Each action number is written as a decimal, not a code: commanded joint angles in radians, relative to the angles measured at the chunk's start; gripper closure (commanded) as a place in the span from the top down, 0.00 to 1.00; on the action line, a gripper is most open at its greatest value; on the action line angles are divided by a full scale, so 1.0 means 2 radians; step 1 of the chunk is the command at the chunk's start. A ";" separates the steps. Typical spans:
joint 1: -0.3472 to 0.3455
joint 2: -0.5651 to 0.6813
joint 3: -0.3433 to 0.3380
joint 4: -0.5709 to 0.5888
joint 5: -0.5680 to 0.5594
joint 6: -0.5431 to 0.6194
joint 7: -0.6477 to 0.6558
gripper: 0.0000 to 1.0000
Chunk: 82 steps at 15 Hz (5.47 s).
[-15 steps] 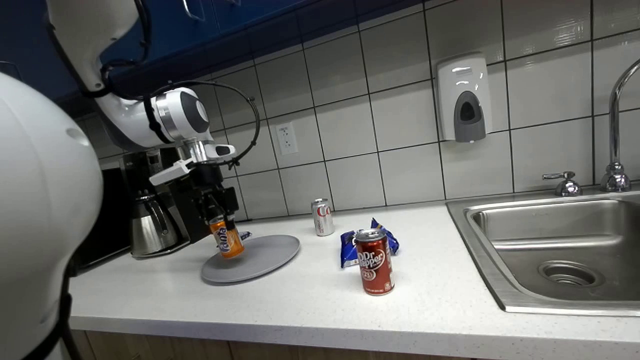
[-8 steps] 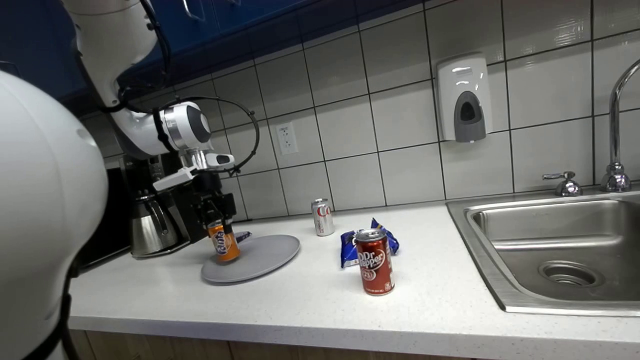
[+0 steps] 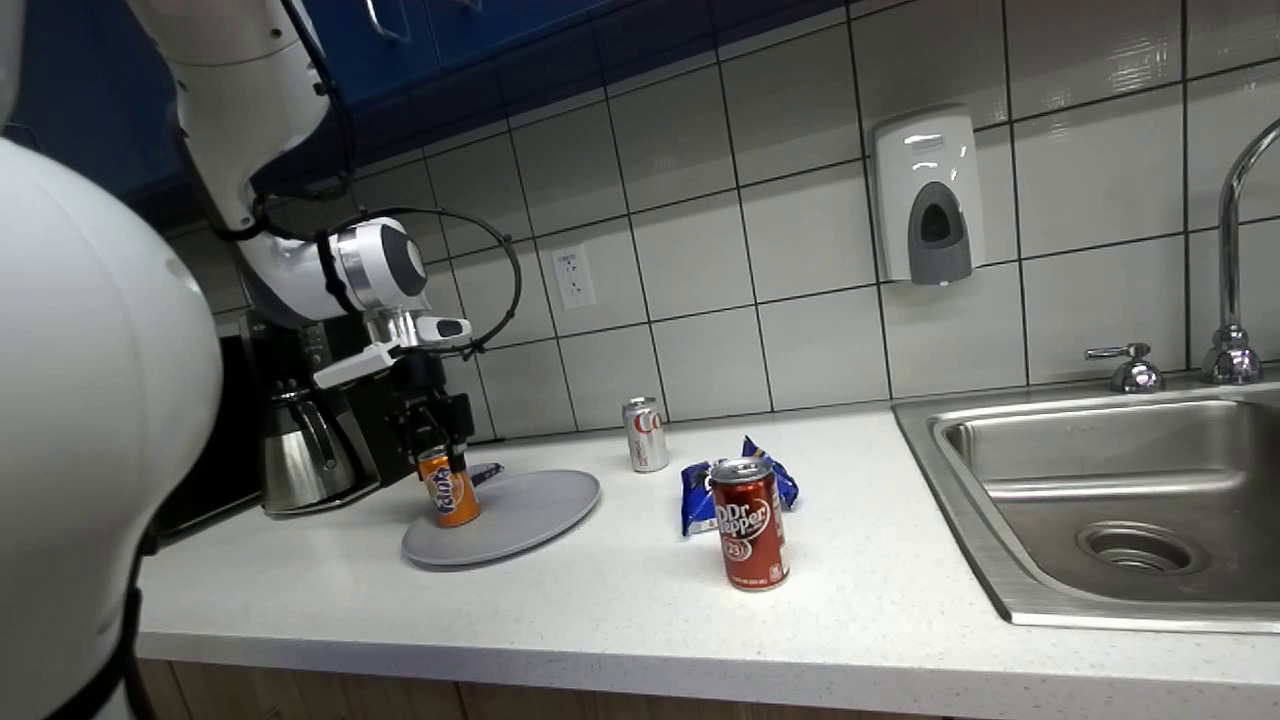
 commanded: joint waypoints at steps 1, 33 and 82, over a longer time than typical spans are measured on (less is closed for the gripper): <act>0.009 0.001 -0.009 0.018 0.003 -0.020 -0.010 0.89; -0.087 -0.176 -0.051 -0.132 0.021 -0.003 -0.093 1.00; -0.112 0.063 -0.106 0.102 0.016 0.030 -0.178 1.00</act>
